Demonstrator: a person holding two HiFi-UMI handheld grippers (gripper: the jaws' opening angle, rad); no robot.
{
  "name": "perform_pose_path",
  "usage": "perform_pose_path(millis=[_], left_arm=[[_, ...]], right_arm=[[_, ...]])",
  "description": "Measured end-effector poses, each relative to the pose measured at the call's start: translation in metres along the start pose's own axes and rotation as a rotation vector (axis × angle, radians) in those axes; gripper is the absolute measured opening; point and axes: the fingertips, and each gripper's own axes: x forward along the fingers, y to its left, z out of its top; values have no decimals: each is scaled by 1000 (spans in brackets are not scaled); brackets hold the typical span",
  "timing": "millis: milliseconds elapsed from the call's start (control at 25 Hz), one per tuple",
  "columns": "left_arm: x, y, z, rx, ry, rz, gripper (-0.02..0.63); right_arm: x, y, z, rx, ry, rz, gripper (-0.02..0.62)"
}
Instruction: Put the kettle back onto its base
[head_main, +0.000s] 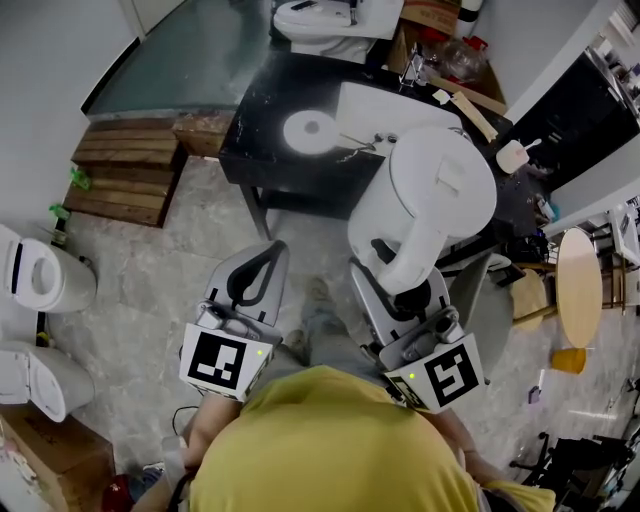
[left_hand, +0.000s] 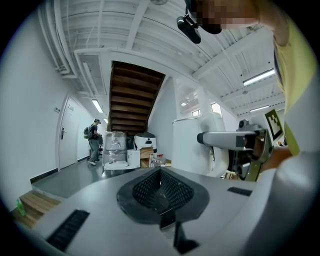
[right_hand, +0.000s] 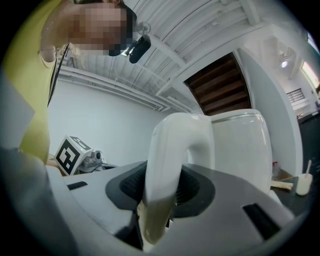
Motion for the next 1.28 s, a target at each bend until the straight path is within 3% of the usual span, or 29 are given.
perform_pose_path(millis=[480,840,1160,1280], left_arm=[[50,23,4,-6,-4,8,11],[101,54,12,-67,-39,22,11],[145,88,15,-68,-36,58,11],[158,98,17,-66,-37,82,11]], right_arm=[[36,-39,0,5,-27,7,137],[79,-79,-6,15,-25,27,137],[120,-113,-10,20,-25,74,137],[129,-123,-20,12,24,113,137]])
